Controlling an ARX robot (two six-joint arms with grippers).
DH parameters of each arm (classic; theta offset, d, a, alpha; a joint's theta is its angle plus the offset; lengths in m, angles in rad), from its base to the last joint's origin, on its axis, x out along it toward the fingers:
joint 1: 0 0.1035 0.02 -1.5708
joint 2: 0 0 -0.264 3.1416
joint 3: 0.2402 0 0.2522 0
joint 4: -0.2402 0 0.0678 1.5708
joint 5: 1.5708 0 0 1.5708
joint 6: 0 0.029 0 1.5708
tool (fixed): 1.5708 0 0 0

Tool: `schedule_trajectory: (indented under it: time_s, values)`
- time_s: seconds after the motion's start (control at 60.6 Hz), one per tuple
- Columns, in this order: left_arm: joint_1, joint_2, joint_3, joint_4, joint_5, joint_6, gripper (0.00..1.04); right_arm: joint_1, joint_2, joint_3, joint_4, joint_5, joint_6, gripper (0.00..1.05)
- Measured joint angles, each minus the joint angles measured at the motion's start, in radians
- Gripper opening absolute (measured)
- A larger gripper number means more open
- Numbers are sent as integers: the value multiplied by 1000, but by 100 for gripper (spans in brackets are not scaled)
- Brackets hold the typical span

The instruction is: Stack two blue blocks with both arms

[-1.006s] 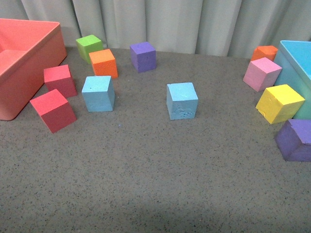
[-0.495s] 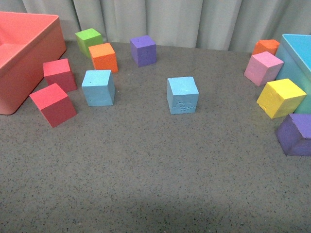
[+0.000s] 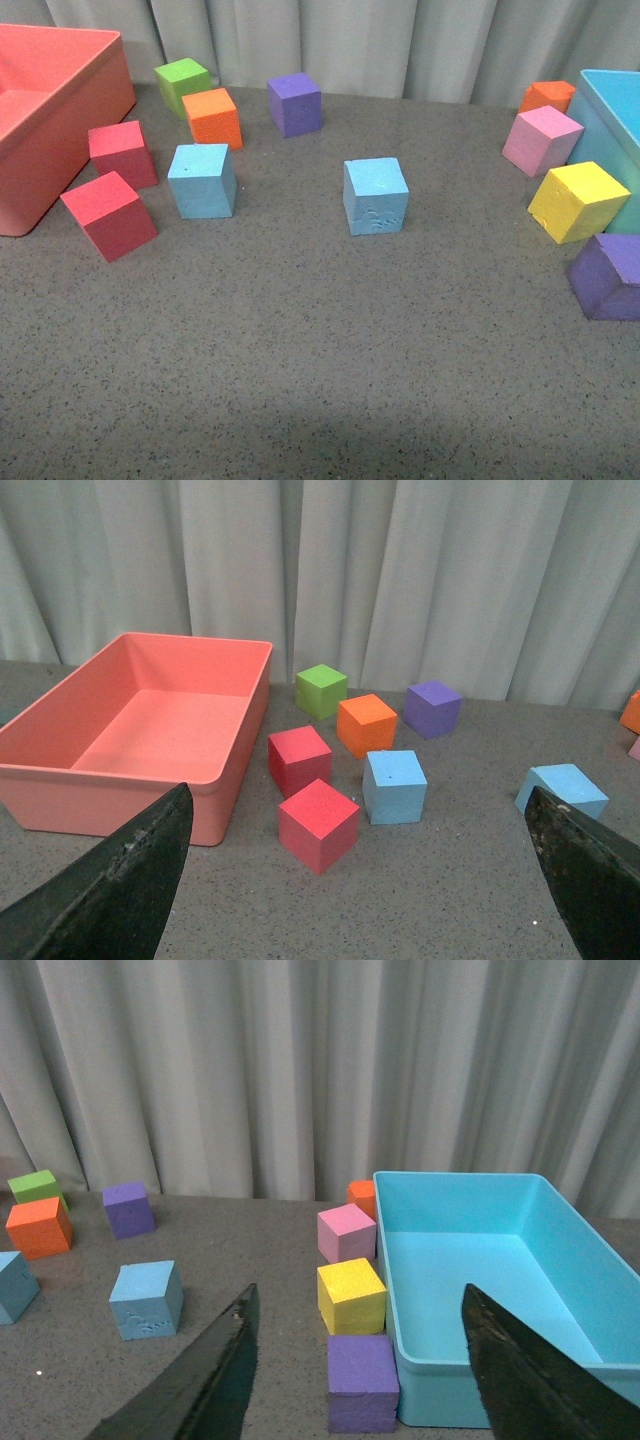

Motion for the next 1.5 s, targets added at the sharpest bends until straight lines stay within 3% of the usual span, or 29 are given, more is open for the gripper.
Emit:
schedule_trajectory:
  time_s: [0.115,0.198,0.379,0.495,0.693,0.907,1.237,1.501]
  values:
    - [-15,97,49,-133,-51,-62,98,0,0,0,0,0,0,82]
    - [-29,301,68,-77,-67,-108,98,0,0,0,0,0,1,97]
    - [-74,835,214,288,-57,-157,98,0,0,0,0,0,0,95]
    - [-101,1189,398,362,-20,-162,98,0,0,0,0,0,0,95]
    - [-137,1678,769,243,-1,-146,98,0,-1,0,0,0,0,95]
    - [-167,1947,1100,80,-55,-127,98,0,-1,0,0,0,0,95]
    - [-184,2191,1390,-126,-65,-130,98,0,-1,0,0,0,0,95]
    - [-194,2274,1481,-187,-60,-132,98,0,-1,0,0,0,0,95]
